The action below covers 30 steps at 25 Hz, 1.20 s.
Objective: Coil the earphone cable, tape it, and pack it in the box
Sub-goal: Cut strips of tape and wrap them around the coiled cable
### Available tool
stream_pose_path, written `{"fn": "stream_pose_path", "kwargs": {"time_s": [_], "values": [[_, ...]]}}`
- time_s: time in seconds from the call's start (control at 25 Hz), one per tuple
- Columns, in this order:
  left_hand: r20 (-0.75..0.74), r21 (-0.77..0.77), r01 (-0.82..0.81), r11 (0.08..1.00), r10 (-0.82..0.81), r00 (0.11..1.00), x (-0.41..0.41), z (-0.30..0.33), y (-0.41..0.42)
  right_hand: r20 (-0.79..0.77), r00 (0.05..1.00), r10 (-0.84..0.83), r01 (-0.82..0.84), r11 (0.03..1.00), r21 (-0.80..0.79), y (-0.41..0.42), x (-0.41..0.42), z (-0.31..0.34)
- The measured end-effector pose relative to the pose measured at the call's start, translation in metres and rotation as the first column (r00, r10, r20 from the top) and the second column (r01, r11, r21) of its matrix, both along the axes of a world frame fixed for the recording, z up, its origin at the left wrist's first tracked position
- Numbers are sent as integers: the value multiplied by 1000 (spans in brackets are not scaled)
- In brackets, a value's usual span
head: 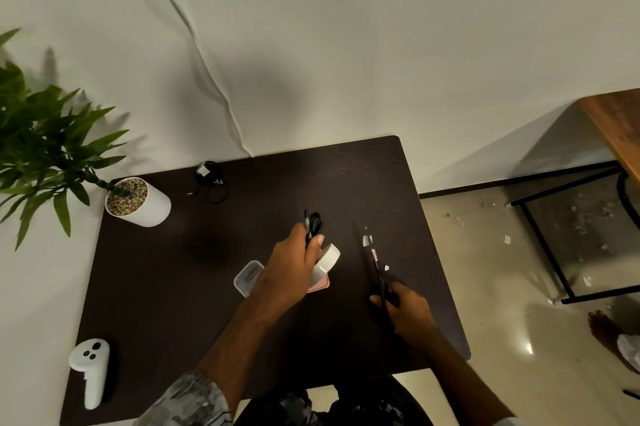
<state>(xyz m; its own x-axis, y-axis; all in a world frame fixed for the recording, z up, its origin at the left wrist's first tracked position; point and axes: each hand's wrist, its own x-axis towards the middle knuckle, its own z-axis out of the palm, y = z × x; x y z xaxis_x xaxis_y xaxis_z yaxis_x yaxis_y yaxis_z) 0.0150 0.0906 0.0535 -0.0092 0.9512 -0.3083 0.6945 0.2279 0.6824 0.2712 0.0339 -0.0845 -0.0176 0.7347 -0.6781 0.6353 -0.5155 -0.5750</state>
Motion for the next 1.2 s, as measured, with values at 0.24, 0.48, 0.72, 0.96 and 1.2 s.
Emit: {"fn": "stream_pose_path", "kwargs": {"time_s": [0.24,0.48,0.72,0.96,1.2], "values": [[61,-105,-44,993,51,997,13,-40,1,-227,947,-229,203,970,-130,-2,-1,-3],[138,-229,-122,966,156,978,15,-85,1,-272,944,-186,150,977,-150,-2,-9,-3],[408,-432,-187,882,376,832,22,-94,-3,-281,946,-164,122,979,-163,-4,-10,-2],[408,-508,-174,843,414,814,27,-102,-8,-305,932,-197,146,972,-182,-2,-16,1],[600,-524,-195,829,522,606,36,-100,-4,-368,906,-211,139,967,-213,-5,-21,0]]}}
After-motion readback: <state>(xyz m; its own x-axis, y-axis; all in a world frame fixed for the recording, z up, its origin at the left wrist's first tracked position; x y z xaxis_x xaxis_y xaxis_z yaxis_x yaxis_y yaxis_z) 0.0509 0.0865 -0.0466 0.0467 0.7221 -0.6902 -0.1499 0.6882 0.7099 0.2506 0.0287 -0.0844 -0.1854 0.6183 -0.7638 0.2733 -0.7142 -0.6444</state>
